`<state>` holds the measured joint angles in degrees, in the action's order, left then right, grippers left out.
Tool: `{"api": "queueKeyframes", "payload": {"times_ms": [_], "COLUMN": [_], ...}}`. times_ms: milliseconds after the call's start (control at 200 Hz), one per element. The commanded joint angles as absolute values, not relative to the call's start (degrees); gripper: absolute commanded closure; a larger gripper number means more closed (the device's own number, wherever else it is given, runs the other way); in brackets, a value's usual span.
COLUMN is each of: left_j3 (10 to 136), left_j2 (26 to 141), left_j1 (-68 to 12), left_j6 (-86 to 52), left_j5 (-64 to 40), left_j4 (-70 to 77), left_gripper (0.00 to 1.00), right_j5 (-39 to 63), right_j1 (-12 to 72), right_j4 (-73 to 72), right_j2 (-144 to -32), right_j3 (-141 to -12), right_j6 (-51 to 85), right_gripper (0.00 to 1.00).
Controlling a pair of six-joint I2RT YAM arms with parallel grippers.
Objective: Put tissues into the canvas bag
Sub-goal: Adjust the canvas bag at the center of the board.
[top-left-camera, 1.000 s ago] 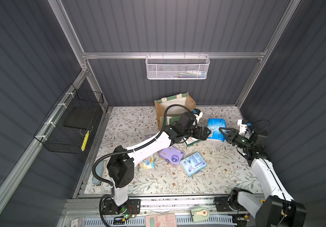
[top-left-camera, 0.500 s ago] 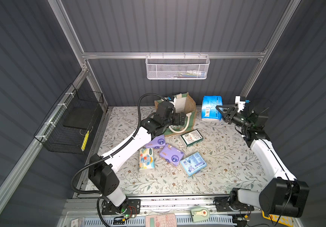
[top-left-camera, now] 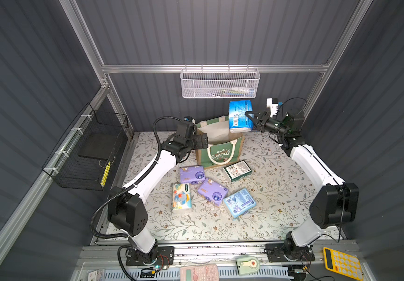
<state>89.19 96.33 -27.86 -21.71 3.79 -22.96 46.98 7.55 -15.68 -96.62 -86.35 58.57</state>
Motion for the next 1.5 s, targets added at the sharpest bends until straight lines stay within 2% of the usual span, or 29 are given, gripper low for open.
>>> {"api": "queueKeyframes", "payload": {"times_ms": [0,300,445,625,751,1001,1496], "left_j3": [91.7,97.53,102.89,109.04,110.39,111.0,118.11], "left_j2": [98.71,105.51,109.97,114.91,116.4,118.1,123.31], "left_j1": [-26.56,-24.96,-24.74,-24.68,-24.7,-24.83,-29.91], "left_j6": [-22.54,-20.89,-19.22,-16.89,-16.12,-16.23,-18.06], "left_j5": [-1.62,-5.01,-5.87,-5.89,-6.87,-15.61,-27.36], "left_j4": [-23.4,-24.23,-26.85,-30.35,-29.98,-26.09,-22.44], "left_gripper": [0.02,0.08,0.14,0.31,0.52,0.78,0.81], "right_j5": [44.62,42.88,42.03,40.81,40.58,40.19,35.21], "right_j1": [8.99,9.9,9.77,9.08,8.22,7.39,6.69], "right_j4": [-16.08,-15.97,-13.36,-10.11,-8.78,-6.31,-1.35], "right_j2": [-99.41,-102.1,-100.92,-99.27,-98.33,-96.87,-92.37], "right_j3": [-90.23,-90.82,-89.7,-88.79,-88.09,-87.15,-85.31], "right_j6": [58.28,56.47,53.76,50.7,49.48,47.65,46.11], "right_gripper": [0.63,0.63,0.63,0.63,0.63,0.63,0.64]}}
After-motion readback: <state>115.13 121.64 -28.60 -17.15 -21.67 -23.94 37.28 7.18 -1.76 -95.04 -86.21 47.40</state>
